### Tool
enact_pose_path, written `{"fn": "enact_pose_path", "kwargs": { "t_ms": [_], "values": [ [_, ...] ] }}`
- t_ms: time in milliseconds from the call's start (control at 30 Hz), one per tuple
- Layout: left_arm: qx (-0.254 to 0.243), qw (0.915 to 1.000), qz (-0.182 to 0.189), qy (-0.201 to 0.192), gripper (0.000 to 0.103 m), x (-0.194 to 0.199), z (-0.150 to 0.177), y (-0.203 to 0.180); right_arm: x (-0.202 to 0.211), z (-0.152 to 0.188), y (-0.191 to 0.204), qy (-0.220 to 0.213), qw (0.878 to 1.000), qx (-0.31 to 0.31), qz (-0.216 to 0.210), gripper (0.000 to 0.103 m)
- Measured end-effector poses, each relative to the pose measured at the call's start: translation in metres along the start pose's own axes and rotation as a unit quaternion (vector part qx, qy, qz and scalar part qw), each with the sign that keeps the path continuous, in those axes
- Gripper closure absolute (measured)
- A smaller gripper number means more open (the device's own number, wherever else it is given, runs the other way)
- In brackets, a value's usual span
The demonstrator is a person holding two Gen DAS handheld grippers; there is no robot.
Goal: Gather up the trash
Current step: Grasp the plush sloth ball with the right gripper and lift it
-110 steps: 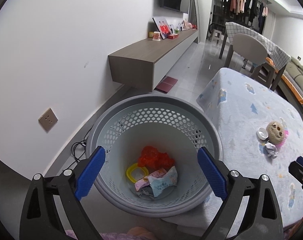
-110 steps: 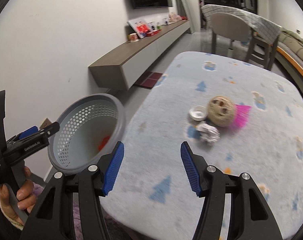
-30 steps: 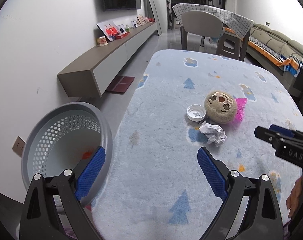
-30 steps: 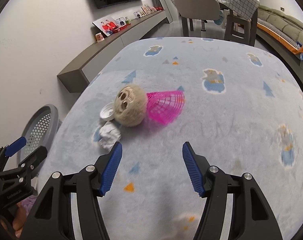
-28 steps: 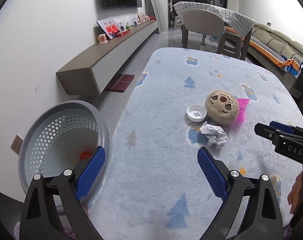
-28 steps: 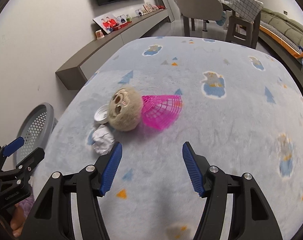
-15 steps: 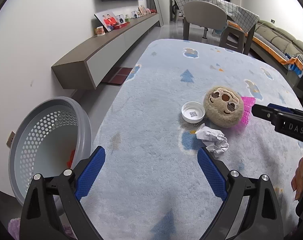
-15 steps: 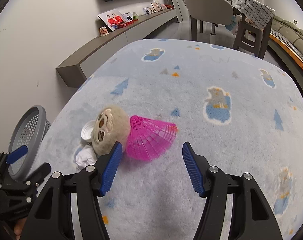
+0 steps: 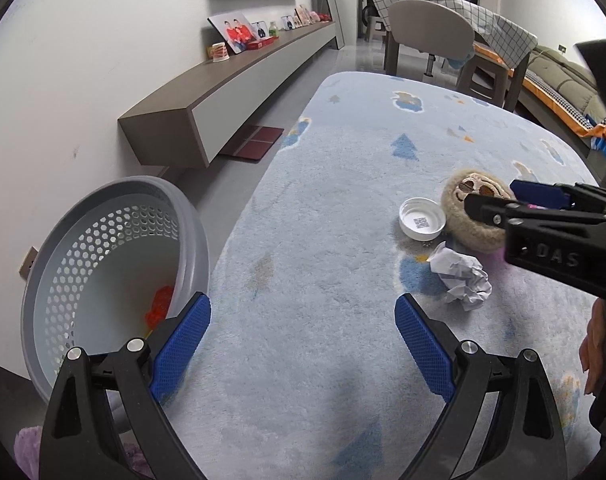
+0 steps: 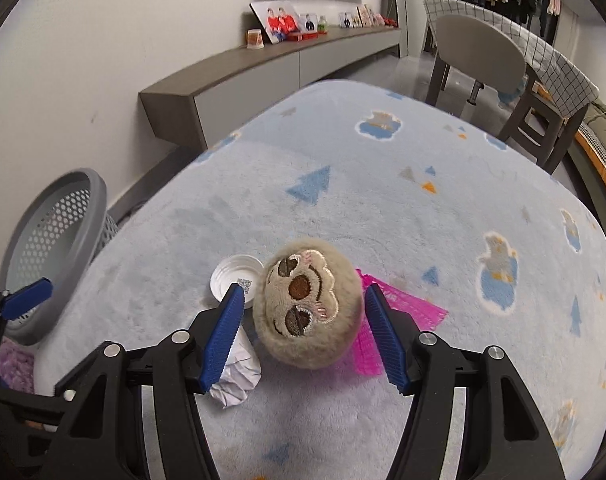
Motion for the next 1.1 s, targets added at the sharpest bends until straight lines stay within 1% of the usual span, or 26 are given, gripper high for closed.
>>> {"fn": "enact_pose_path", "kwargs": {
  "t_ms": [100,333,367,467,633,800,933,1100],
  "values": [
    [0.006,1.0,0.0,0.0,0.011,0.001,0.001,0.005,-0.012,0.003,0.001,0.017,1.0,0.006,0.016,0.043],
    [0.011,0.9999,0.002,0.003,0.011,0.002,0.004,0.009,-0.016,0.007,0.003,0.006,0.999,0.027,0.047,0.043],
    [0.011,0.9999,0.003,0.002,0.011,0.002,0.004,0.009,-0.016,0.009,0.003,0.002,0.998,0.029,0.05,0.046],
    [0.01,0.9999,0.004,0.002,0.011,0.002,0.003,0.008,-0.013,0.011,0.003,-0.006,0.998,0.029,0.047,0.05],
    [0.006,0.9999,0.011,0.006,0.011,0.002,0.005,0.001,0.003,0.011,-0.004,-0.025,1.0,-0.009,0.009,0.051],
    [-0.002,0.9996,0.025,0.01,0.011,0.001,0.004,-0.012,0.038,0.011,-0.019,-0.053,0.996,-0.065,-0.035,0.051],
    [-0.011,0.9991,0.041,0.007,0.011,0.001,0.002,-0.027,0.069,0.021,-0.034,-0.075,0.992,-0.094,-0.035,0.051],
    [-0.015,0.9981,0.059,0.01,0.011,-0.003,-0.001,-0.047,0.094,0.051,-0.059,-0.079,0.986,-0.141,-0.025,0.051]
  ]
}}
Point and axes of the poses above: each gripper's, at about its wrist camera, not at the fingertips, and x roughly against the way its jaws point, y to its left, z to its underside, the point moved 5 cm from there along -x, roughly the way its jaws point, and after that the axes turned 1 degree about y, right-handed, at the moved point
